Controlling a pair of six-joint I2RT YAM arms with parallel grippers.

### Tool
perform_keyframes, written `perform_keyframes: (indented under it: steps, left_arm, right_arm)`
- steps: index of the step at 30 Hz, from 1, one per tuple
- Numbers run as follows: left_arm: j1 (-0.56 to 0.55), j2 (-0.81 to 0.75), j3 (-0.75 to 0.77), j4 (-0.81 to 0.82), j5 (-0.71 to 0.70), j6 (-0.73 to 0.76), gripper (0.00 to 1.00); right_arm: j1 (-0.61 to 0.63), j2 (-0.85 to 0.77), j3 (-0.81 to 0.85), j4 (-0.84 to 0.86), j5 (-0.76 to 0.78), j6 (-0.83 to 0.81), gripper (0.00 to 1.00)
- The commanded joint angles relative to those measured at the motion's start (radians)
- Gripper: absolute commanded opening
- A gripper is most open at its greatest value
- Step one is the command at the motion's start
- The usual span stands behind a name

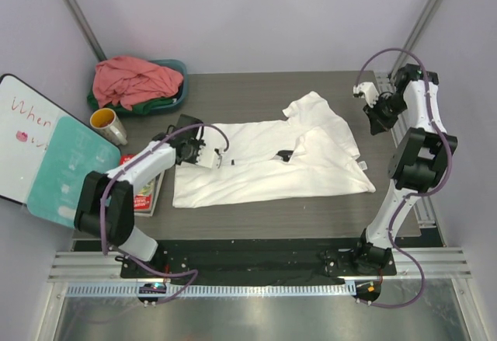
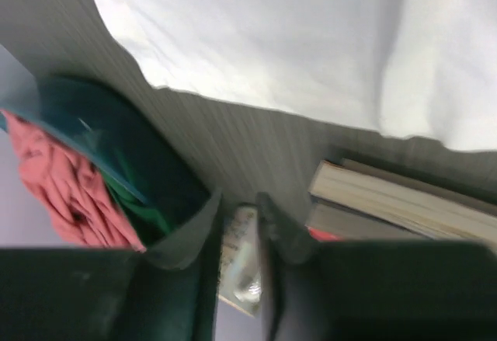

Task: Fold and stack the t-shirts
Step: Fold the tshirt

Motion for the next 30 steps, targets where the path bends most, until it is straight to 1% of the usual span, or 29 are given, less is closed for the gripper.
perform_keyframes:
  steps: [1, 2, 3, 6, 10, 12, 14, 16, 18, 24, 28, 30]
  left_arm:
    - [0.046, 0.133, 0.052, 0.169, -0.024, 0.036, 0.0]
    - [0.054, 0.186, 0.073, 0.184, -0.024, 0.033, 0.0]
    - [0.069, 0.211, 0.122, 0.189, -0.013, 0.023, 0.0]
    - [0.086, 0.295, 0.222, 0.208, -0.007, 0.002, 0.0]
    - [0.1, 0.362, 0.322, 0.245, 0.019, -0.01, 0.0]
    - [0.103, 0.377, 0.362, 0.256, 0.03, -0.02, 0.0]
    - [0.103, 0.386, 0.376, 0.262, 0.051, -0.027, 0.0]
    - [0.103, 0.389, 0.379, 0.261, 0.065, -0.023, 0.0]
    - [0.103, 0.391, 0.38, 0.25, 0.091, -0.023, 0.0]
    - [0.103, 0.418, 0.414, 0.147, 0.18, -0.067, 0.0]
    - [0.104, 0.449, 0.425, 0.103, 0.203, -0.075, 0.0]
    - [0.104, 0.471, 0.425, 0.103, 0.202, -0.069, 0.0]
  right_arm:
    - [0.026, 0.094, 0.059, 0.159, -0.142, 0.205, 0.01]
    - [0.034, 0.107, 0.067, 0.212, -0.151, 0.222, 0.01]
    - [0.049, 0.131, 0.073, 0.239, -0.162, 0.267, 0.01]
    - [0.087, 0.177, 0.106, 0.32, -0.194, 0.317, 0.01]
    - [0.127, 0.197, 0.124, 0.437, -0.216, 0.432, 0.01]
    - [0.141, 0.194, 0.115, 0.513, -0.216, 0.463, 0.01]
    - [0.161, 0.183, 0.092, 0.584, -0.214, 0.489, 0.01]
    - [0.181, 0.196, 0.081, 0.618, -0.21, 0.503, 0.01]
    - [0.196, 0.219, 0.096, 0.633, -0.197, 0.51, 0.01]
    - [0.247, 0.301, 0.113, 0.695, -0.162, 0.558, 0.01]
    - [0.264, 0.337, 0.119, 0.765, -0.147, 0.61, 0.01]
    - [0.274, 0.357, 0.127, 0.771, -0.138, 0.612, 0.01]
